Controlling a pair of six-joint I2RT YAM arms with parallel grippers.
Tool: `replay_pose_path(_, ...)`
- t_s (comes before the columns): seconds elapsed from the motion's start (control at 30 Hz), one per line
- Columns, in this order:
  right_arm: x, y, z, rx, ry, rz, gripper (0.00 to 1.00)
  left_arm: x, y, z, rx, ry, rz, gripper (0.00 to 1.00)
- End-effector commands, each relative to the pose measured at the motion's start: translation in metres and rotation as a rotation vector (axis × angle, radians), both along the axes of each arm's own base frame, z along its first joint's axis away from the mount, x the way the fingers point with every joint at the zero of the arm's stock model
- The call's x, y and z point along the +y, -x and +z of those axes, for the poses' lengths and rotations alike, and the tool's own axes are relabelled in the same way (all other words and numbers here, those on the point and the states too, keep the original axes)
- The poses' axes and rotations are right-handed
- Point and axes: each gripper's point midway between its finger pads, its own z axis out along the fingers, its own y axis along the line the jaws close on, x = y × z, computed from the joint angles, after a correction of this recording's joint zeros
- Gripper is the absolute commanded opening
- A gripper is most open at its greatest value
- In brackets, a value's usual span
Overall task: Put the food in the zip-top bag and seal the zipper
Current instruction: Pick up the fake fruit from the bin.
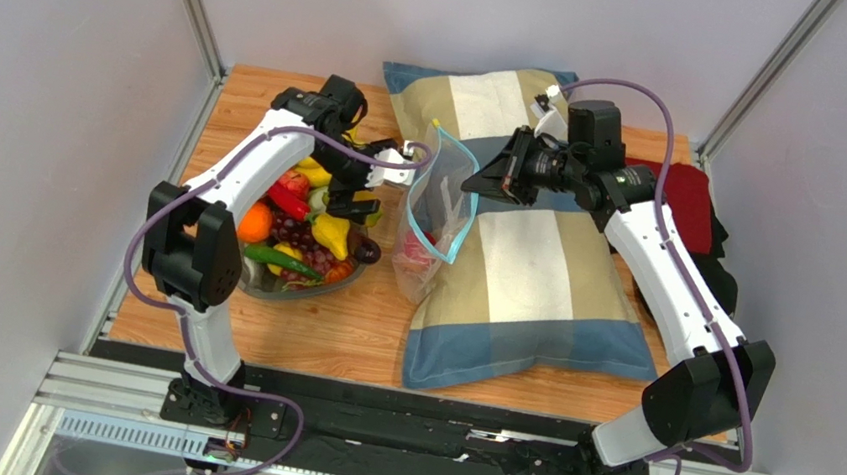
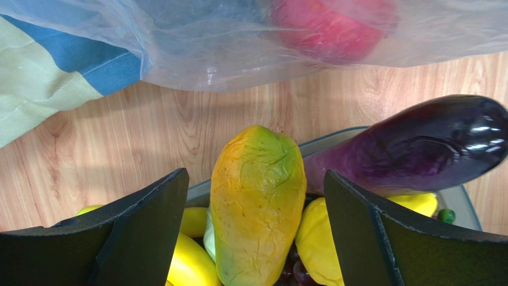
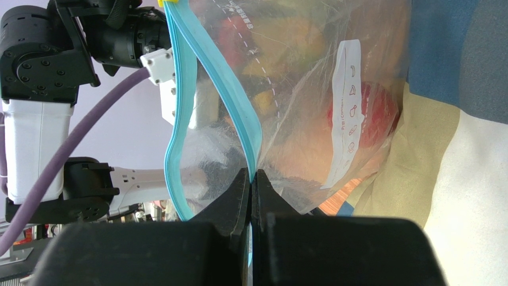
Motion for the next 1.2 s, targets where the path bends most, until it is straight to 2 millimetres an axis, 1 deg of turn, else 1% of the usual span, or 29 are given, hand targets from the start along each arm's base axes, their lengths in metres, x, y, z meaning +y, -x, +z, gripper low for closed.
replay_pose_path(0.0, -0.001, 0.001, 0.011, -0.03, -0.03, 0.006, 0.0, 0.001, -0.013, 0.002, -0.045, -0.029, -0.021, 0.92)
replay_pose_path(0.13, -0.001, -0.001, 0.01, -0.025, -0.032, 0.004, 0.0, 0.005, -0.014, -0.008, -0.026, -0.06, -0.025, 0.92)
replay_pose_path(0.23, 0.0, -0.002, 0.008, -0.021, -0.031, 0.003, 0.0, 0.006, -0.013, -0.013, -0.004, -0.072, -0.033, 0.9)
replay_pose_path(0.3, 0.0, -0.002, 0.007, -0.016, -0.032, 0.003, 0.0, 0.005, -0.012, -0.011, 0.001, -0.066, -0.038, 0.85)
replay_pose_path(0.33, 0.001, -0.003, 0.006, -0.01, -0.031, 0.004, 0.0, 0.003, -0.009, -0.009, 0.014, -0.054, -0.041, 0.82)
replay_pose_path(0.37, 0.001, -0.003, 0.006, -0.011, -0.033, 0.005, 0.0, 0.002, -0.009, -0.001, 0.003, -0.042, -0.041, 0.73)
replay_pose_path(0.4, 0.001, -0.003, 0.006, -0.006, -0.035, 0.008, 0.0, 0.0, -0.008, 0.004, 0.003, -0.03, -0.04, 0.68)
replay_pose_path(0.43, 0.002, -0.003, 0.006, -0.006, -0.036, 0.009, 0.0, -0.002, -0.003, 0.013, -0.001, -0.011, -0.042, 0.64)
replay_pose_path(0.47, 0.002, -0.004, 0.006, -0.006, -0.038, 0.012, 0.0, -0.002, -0.002, 0.019, -0.008, -0.002, -0.042, 0.56)
replay_pose_path(0.5, 0.003, -0.004, 0.006, -0.005, -0.041, 0.014, 0.0, -0.003, 0.0, 0.025, -0.016, 0.008, -0.041, 0.54)
replay_pose_path(0.53, 0.004, -0.005, 0.007, -0.007, -0.046, 0.018, 0.0, -0.003, 0.005, 0.036, -0.034, 0.023, -0.044, 0.51)
replay_pose_path(0.6, 0.007, -0.005, 0.005, 0.004, -0.055, 0.024, 0.0, -0.003, 0.012, 0.045, -0.042, 0.038, -0.042, 0.45)
replay_pose_path(0.63, 0.009, -0.003, 0.006, 0.0, -0.059, 0.031, 0.0, -0.003, 0.017, 0.056, -0.055, 0.055, -0.04, 0.43)
replay_pose_path(0.7, 0.013, -0.001, 0.005, 0.006, -0.063, 0.04, 0.0, -0.003, 0.022, 0.069, -0.063, 0.082, -0.014, 0.4)
replay_pose_path(0.73, 0.017, 0.002, 0.005, 0.001, -0.065, 0.054, 0.0, -0.004, 0.027, 0.085, -0.085, 0.119, -0.006, 0.39)
replay_pose_path(0.8, 0.022, 0.003, 0.004, 0.001, -0.065, 0.065, 0.0, -0.004, 0.03, 0.104, -0.092, 0.172, 0.053, 0.38)
replay_pose_path(0.83, 0.024, 0.005, 0.005, -0.004, -0.068, 0.072, 0.0, -0.007, 0.032, 0.13, -0.145, 0.234, 0.061, 0.38)
replay_pose_path(0.9, 0.027, 0.006, 0.003, 0.004, -0.068, 0.08, 0.0, -0.007, 0.035, 0.157, -0.172, 0.314, 0.103, 0.38)
replay_pose_path(0.93, 0.029, 0.004, 0.003, 0.007, -0.07, 0.081, 0.0, -0.014, 0.044, 0.186, -0.187, 0.407, 0.123, 0.37)
replay_pose_path(1.0, 0.031, 0.004, 0.002, 0.014, -0.073, 0.084, 0.0, -0.024, 0.062, 0.218, -0.17, 0.528, 0.122, 0.37)
replay_pose_path(1.03, 0.034, 0.004, 0.003, 0.011, -0.08, 0.088, 0.0, -0.035, 0.085, 0.243, -0.117, 0.65, 0.097, 0.37)
replay_pose_path(1.07, 0.035, 0.004, 0.003, 0.016, -0.086, 0.09, 0.0, -0.045, 0.095, 0.255, -0.09, 0.703, 0.088, 0.37)
replay_pose_path(1.1, 0.037, 0.005, 0.004, 0.016, -0.093, 0.098, 0.0, -0.052, 0.101, 0.264, -0.092, 0.744, 0.083, 0.37)
replay_pose_path(1.13, 0.04, 0.006, 0.007, 0.012, -0.103, 0.106, 0.0, -0.059, 0.106, 0.273, -0.136, 0.79, 0.06, 0.37)
replay_pose_path(1.17, 0.042, 0.006, 0.006, 0.017, -0.107, 0.105, 0.0, -0.075, 0.121, 0.274, -0.09, 0.817, 0.036, 0.37)
